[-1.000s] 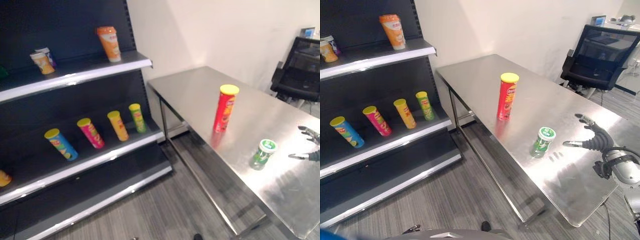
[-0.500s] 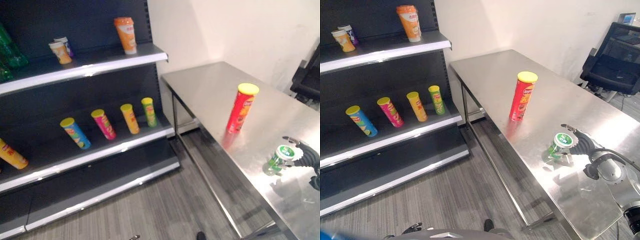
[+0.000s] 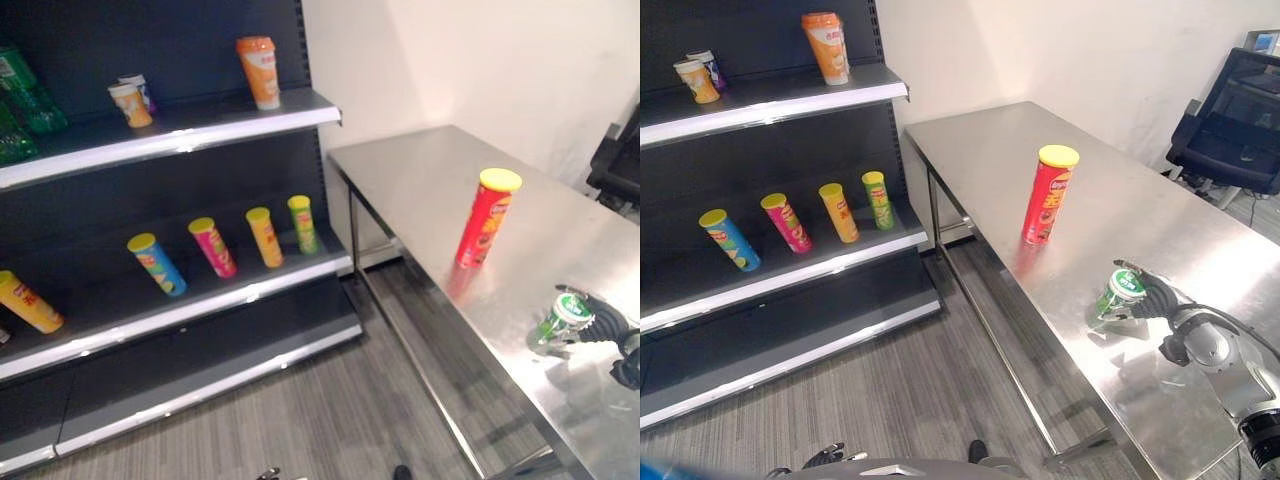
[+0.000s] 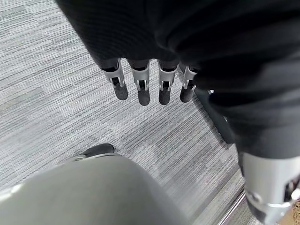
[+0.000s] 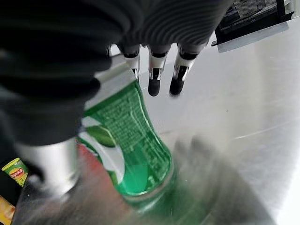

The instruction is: Put the goods on the table back onto the shelves and tidy them up.

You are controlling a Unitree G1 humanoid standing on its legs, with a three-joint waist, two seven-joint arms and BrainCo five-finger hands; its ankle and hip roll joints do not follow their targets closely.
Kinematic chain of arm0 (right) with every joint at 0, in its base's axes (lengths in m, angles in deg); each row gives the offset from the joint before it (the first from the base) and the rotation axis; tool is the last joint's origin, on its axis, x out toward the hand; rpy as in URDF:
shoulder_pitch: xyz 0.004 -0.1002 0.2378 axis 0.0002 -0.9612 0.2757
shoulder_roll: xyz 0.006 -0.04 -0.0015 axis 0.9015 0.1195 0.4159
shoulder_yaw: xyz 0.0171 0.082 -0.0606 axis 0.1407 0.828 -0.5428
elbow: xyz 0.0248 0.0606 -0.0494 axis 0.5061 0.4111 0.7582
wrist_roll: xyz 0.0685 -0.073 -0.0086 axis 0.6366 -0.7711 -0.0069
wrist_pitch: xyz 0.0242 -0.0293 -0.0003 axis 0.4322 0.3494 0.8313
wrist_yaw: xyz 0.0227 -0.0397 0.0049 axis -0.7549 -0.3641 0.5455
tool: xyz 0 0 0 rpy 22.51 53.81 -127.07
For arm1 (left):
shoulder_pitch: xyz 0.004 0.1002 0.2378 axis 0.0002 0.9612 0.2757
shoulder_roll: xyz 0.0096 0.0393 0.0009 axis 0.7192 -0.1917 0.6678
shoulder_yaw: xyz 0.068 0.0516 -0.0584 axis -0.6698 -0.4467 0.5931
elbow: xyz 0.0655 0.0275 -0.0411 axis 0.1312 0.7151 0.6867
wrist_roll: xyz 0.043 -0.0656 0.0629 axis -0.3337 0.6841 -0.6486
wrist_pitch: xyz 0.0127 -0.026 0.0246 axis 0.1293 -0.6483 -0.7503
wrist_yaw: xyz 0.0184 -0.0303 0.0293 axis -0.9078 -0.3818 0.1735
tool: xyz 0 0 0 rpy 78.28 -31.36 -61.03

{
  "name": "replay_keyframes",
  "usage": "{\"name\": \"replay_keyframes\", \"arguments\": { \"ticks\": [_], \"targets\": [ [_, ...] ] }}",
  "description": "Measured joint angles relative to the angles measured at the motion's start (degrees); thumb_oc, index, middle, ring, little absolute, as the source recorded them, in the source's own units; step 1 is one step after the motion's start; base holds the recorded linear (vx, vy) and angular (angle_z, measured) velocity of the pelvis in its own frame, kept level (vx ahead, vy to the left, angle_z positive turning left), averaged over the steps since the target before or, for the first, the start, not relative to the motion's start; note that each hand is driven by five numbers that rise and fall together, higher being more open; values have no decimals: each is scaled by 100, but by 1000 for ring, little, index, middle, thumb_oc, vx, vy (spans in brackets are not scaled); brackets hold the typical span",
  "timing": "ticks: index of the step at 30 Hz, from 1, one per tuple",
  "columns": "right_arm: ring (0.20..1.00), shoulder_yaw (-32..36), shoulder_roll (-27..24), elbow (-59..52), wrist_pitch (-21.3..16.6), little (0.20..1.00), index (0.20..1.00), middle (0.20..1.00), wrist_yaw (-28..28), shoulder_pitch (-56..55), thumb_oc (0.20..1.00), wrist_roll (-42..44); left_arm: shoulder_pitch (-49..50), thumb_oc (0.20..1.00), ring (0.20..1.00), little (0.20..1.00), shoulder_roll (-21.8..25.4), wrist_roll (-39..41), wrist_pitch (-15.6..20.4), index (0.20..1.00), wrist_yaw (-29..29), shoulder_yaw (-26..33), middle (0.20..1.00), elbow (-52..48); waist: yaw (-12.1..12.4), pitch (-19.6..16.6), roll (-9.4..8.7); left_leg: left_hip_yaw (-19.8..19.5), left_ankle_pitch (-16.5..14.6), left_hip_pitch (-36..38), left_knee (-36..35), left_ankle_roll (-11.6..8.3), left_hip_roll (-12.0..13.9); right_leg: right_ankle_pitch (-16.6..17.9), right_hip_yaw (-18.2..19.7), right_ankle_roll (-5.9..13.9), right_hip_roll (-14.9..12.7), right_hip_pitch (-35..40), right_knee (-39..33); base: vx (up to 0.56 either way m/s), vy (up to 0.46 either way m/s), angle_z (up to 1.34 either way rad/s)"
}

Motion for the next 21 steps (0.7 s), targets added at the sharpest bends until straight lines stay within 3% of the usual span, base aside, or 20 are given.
{"name": "replay_keyframes", "arguments": {
  "ticks": [11, 16, 21],
  "targets": [
    [200, 160, 11, -186, -10, 200, 200, 200, -18, 19, 200, 9, 18, 1000, 1000, 1000, 2, 0, 3, 1000, 25, 32, 1000, -2, 1, 0, -9, -17, 8, 8, 0, 3, 1, 0, -20, -1, -2, 17, 0, 0, 0, 0],
    [200, 1101, 174, -1338, -95, 200, 200, 200, -194, -345, 200, 84, 168, 1000, 1000, 1000, -34, 1, 7, 1000, 86, 225, 1000, -130, -22, 6, 3, -44, 7, 11, -1, 5, 9, -6, -41, -9, 0, 31, 0, 8, -28, 1],
    [200, 1164, 198, -2448, -278, 200, 200, 200, -241, -282, 200, 238, 190, 1000, 1000, 1000, -30, 2, 8, 1000, 107, 231, 1000, -172, 25, 6, -9, -190, 10, 10, -1, 9, 19, -19, -148, -27, -4, 87, 1, -11, -52, 13]
  ]
}}
